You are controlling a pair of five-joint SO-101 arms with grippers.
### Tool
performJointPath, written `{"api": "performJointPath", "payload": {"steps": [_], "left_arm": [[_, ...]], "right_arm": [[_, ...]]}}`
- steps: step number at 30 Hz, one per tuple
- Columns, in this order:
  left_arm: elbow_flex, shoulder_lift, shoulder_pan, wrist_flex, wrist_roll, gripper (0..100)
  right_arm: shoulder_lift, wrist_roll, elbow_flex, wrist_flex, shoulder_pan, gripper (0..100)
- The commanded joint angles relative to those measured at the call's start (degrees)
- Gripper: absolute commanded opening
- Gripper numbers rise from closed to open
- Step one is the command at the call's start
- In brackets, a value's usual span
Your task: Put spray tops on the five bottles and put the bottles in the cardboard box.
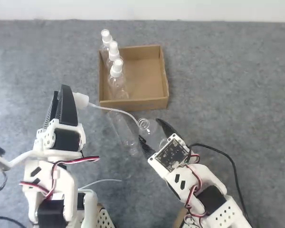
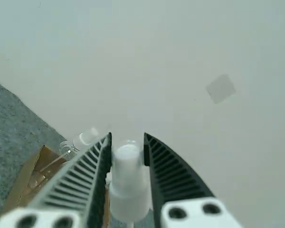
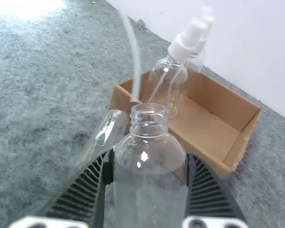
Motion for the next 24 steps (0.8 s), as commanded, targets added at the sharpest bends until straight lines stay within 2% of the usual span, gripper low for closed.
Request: {"api": "performJointPath", "payload": {"steps": [1, 11, 24], "left_arm": [[2.2, -1.1, 0.2, -5.5, 0.2, 1], [4.2, -1.1, 0.4, -6.7, 0.2, 1], [4.3, -1.1, 0.9, -4.1, -2.1, 1]], "right_arm": [[-0.4, 1.0, 1.2, 0.2, -0.9, 10.1], [-0.4, 1.0, 1.2, 0.2, -0.9, 10.1], [-0.4, 1.0, 1.2, 0.2, -0.9, 10.1]]}}
